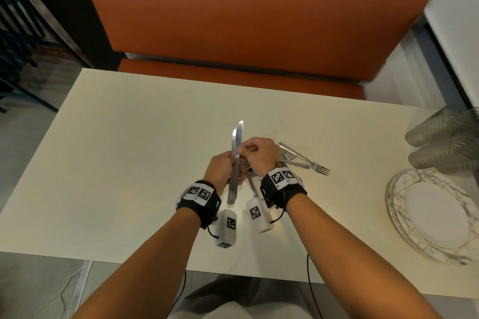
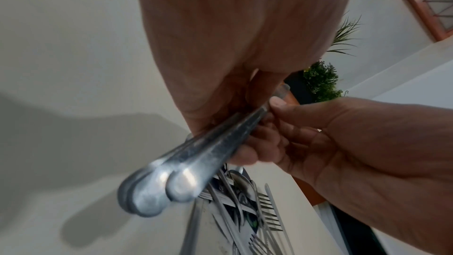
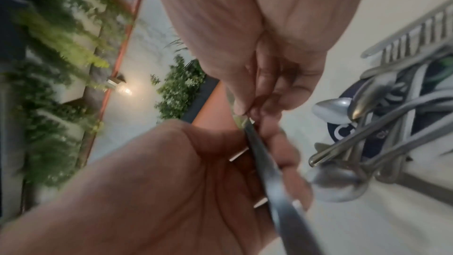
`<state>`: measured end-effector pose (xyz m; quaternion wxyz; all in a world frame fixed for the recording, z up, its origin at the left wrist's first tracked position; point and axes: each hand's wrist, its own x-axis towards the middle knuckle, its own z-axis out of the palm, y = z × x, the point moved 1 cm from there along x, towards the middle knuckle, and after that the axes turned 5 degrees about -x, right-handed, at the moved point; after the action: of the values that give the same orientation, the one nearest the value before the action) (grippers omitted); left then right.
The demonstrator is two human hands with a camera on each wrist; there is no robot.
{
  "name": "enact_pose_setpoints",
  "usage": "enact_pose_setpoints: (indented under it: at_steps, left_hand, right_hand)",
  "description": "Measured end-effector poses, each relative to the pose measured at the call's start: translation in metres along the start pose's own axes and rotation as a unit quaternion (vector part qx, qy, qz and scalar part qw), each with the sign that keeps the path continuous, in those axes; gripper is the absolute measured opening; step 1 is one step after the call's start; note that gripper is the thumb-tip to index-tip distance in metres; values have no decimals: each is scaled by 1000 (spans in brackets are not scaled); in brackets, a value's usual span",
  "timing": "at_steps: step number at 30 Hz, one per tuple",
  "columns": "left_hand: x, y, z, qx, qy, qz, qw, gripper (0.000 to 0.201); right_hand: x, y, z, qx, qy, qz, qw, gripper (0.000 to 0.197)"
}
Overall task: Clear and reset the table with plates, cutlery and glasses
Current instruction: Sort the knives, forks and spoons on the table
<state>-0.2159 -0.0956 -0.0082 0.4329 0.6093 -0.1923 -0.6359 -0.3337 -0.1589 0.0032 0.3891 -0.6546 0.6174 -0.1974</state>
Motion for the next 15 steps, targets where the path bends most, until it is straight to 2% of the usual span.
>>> enact_pose_setpoints:
  at_steps: [3, 7, 11, 15]
  left_hand:
    - [1, -1, -4, -52, 2, -10, 999, 29]
    - [-3, 2, -6, -65, -19, -24, 997, 32]
    - [-5, 5, -7, -85, -37, -39, 995, 31]
    - [-3, 4, -10, -87, -34, -50, 994, 31]
  right_hand:
    - [6, -3, -3, 9, 9, 1, 1000, 12]
    - [17, -11, -13, 56, 36, 15, 998, 8]
    - [21, -14, -16, 66, 5, 18, 998, 8]
    - [23, -16, -14, 47, -17, -9, 999, 13]
